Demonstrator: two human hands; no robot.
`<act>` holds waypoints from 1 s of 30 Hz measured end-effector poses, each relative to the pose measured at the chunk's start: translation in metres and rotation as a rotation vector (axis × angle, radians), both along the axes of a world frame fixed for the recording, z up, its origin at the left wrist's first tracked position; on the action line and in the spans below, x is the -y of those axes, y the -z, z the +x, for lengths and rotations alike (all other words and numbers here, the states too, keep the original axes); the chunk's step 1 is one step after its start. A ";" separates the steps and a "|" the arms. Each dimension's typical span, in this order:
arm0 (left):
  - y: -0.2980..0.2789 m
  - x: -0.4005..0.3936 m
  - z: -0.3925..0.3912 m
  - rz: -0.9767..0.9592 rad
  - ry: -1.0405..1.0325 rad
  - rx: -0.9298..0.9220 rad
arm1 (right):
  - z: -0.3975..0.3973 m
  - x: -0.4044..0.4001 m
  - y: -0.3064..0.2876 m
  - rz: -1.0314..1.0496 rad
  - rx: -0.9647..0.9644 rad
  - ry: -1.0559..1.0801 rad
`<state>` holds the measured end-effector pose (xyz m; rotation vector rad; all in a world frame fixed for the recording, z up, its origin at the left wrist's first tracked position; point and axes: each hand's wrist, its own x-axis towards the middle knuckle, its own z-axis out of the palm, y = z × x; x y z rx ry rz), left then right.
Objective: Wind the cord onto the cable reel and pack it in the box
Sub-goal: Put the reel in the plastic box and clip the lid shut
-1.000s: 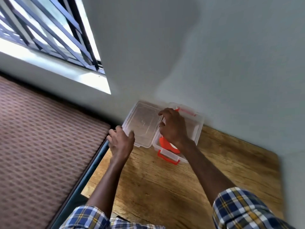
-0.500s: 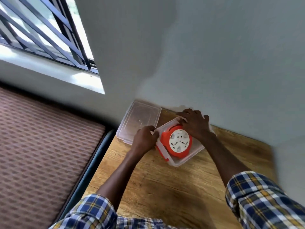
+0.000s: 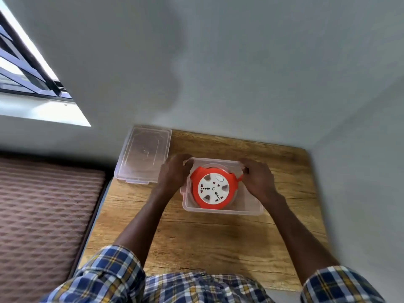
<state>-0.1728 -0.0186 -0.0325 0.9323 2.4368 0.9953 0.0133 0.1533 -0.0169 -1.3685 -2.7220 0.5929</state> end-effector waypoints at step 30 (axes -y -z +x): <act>0.059 0.107 -0.111 -0.201 -0.661 0.262 | -0.273 0.061 0.054 -0.263 0.282 -0.410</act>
